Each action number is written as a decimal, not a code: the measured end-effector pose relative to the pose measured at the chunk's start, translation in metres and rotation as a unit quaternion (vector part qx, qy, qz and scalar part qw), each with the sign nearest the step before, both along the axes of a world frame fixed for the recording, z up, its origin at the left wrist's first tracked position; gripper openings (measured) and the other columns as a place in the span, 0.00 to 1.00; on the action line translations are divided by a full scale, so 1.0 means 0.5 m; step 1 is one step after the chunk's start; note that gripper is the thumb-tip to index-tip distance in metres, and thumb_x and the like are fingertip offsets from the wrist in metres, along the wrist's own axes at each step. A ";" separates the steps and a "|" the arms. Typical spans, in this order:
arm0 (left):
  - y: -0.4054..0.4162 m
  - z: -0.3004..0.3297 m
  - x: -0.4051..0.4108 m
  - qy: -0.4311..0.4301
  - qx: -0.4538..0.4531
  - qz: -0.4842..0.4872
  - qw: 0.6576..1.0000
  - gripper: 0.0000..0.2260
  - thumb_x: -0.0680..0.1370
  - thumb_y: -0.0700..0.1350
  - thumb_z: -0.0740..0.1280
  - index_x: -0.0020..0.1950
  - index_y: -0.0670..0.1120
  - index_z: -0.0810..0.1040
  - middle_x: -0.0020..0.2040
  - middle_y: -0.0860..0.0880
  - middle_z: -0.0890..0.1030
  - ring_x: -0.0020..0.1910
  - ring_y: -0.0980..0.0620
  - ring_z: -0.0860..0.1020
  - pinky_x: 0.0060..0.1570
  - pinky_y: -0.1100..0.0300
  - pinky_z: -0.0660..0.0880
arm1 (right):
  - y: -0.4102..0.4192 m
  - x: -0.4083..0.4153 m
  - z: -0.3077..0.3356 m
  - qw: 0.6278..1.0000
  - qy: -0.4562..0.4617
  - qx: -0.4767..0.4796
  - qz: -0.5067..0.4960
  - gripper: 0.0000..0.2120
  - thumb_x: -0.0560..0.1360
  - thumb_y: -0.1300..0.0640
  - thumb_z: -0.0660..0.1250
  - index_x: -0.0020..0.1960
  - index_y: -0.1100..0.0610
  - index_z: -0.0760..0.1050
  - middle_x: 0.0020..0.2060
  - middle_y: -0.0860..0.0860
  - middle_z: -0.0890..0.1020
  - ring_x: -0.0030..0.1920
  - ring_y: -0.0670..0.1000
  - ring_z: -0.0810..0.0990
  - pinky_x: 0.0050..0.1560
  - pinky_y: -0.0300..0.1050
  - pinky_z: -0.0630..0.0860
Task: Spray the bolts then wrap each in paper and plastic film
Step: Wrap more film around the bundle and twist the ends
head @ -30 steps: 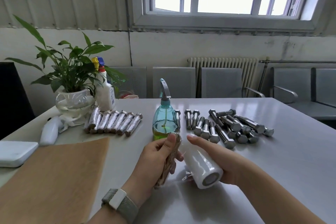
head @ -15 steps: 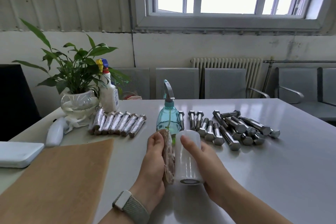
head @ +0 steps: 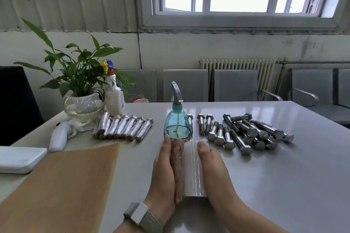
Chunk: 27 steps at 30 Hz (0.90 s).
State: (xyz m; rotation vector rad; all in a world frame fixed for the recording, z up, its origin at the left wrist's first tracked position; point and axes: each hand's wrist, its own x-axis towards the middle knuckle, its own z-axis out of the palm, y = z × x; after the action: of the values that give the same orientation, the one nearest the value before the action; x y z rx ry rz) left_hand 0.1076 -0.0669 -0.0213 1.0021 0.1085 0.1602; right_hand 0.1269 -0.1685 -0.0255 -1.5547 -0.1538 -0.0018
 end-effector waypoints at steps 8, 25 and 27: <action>0.003 0.006 0.014 -0.044 0.065 0.020 0.997 0.21 0.79 0.58 0.60 0.60 0.43 0.77 0.51 0.39 0.84 0.50 0.40 0.83 0.47 0.47 0.82 | -0.047 0.020 0.031 0.959 0.168 0.117 0.198 0.29 0.64 0.37 0.74 0.57 0.56 0.82 0.50 0.58 0.85 0.49 0.58 0.85 0.45 0.50 0.81; -0.012 0.004 0.003 -0.020 -0.061 -0.014 0.998 0.24 0.77 0.57 0.61 0.61 0.41 0.79 0.56 0.37 0.82 0.55 0.40 0.82 0.50 0.48 0.81 | -0.024 0.018 0.016 0.992 -0.039 -0.113 -0.028 0.31 0.69 0.22 0.54 0.49 0.48 0.74 0.41 0.47 0.82 0.44 0.46 0.81 0.43 0.47 0.75; -0.011 0.001 0.010 -0.009 -0.059 -0.020 0.998 0.21 0.79 0.53 0.59 0.61 0.40 0.80 0.57 0.37 0.82 0.56 0.40 0.81 0.49 0.49 0.80 | -0.026 0.022 0.017 0.996 -0.012 -0.088 -0.028 0.30 0.67 0.25 0.59 0.51 0.50 0.73 0.44 0.47 0.82 0.45 0.47 0.82 0.42 0.45 0.75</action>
State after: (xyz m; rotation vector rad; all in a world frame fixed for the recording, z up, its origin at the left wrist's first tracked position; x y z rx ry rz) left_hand 0.1123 -0.0725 -0.0206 0.8849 0.0797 0.1240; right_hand 0.1379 -0.1816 -0.0171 -1.7354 -0.1321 -0.0535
